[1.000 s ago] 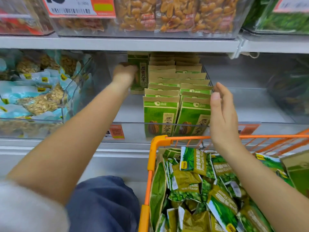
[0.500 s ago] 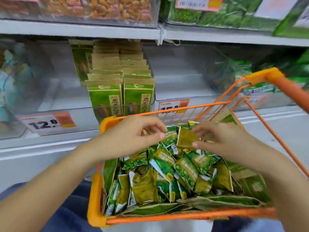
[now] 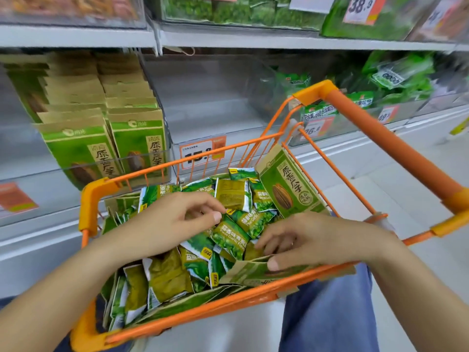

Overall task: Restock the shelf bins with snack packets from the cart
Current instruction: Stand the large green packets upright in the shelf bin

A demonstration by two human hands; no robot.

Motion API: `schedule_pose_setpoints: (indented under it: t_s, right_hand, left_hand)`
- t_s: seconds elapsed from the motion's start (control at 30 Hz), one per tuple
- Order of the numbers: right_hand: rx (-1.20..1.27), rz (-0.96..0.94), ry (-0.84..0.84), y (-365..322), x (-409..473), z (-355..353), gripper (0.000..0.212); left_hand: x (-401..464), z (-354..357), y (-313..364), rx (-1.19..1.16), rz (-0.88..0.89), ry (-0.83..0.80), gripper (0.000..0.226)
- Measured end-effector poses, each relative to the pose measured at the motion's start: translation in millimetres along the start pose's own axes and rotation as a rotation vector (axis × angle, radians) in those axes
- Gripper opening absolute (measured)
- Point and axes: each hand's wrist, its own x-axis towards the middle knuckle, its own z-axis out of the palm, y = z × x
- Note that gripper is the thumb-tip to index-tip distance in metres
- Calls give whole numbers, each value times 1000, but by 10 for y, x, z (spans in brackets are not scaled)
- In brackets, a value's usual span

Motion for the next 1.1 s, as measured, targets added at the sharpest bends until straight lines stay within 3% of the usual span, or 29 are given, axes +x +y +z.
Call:
schedule_pose_setpoints:
  t_s: [0.1, 0.2, 0.27, 0.33, 0.4, 0.5, 0.6, 0.67, 0.77, 0.83, 0.87, 0.9, 0.97, 1.03, 1.1]
  right_hand:
    - [-266, -34, 22, -84, 94, 80, 30]
    - [-307, -110, 180, -138, 201, 101, 29]
    - [-125, -162, 367, -175, 245, 41, 39]
    - [213, -246, 566, -269, 275, -33, 42]
    - [434, -294, 731, -360, 362, -92, 42]
    - [662, -301, 785, -497, 572, -119, 49]
    - [903, -301, 793, -736, 733, -98, 30]
    - [1094, -358, 846, -905, 783, -82, 22]
    - [1200, -419, 929, -1003, 828, -98, 15]
    - [1124, -382, 953, -983, 881, -103, 16]
    - [1042, -354, 992, -949, 911, -104, 33]
    - [866, -322, 1092, -929, 930, -111, 54]
    - [258, -359, 1243, -956, 961, -135, 87]
    - [-201, -429, 1177, -1061, 1018, -150, 94]
    - [-203, -409, 954, -1238, 1107, -172, 86]
  left_hand:
    - [-15, -53, -5, -55, -41, 34, 14]
    - [-44, -72, -2, -80, -59, 27, 16]
    - [-44, -78, -8, -129, -89, 47, 16]
    - [-29, -82, 22, -268, -162, 119, 21]
    - [-25, -97, 90, -450, -220, 172, 42]
    - [-57, -143, 179, -596, -229, 155, 64]
    - [-132, -224, 221, -581, -185, 114, 44]
    - [-173, -310, 188, -572, -171, 141, 48]
    - [-236, -490, 131, -688, -210, 376, 34]
    - [-275, -641, 63, -849, -225, 603, 31]
    - [-298, -721, 20, -879, -201, 703, 30]
    - [-322, -799, -11, -817, -171, 791, 27]
    - [-383, -920, -15, -583, -105, 895, 20]
    - [-407, -991, 28, -483, -49, 918, 16]
    - [-397, -1024, 49, -471, -31, 924, 17]
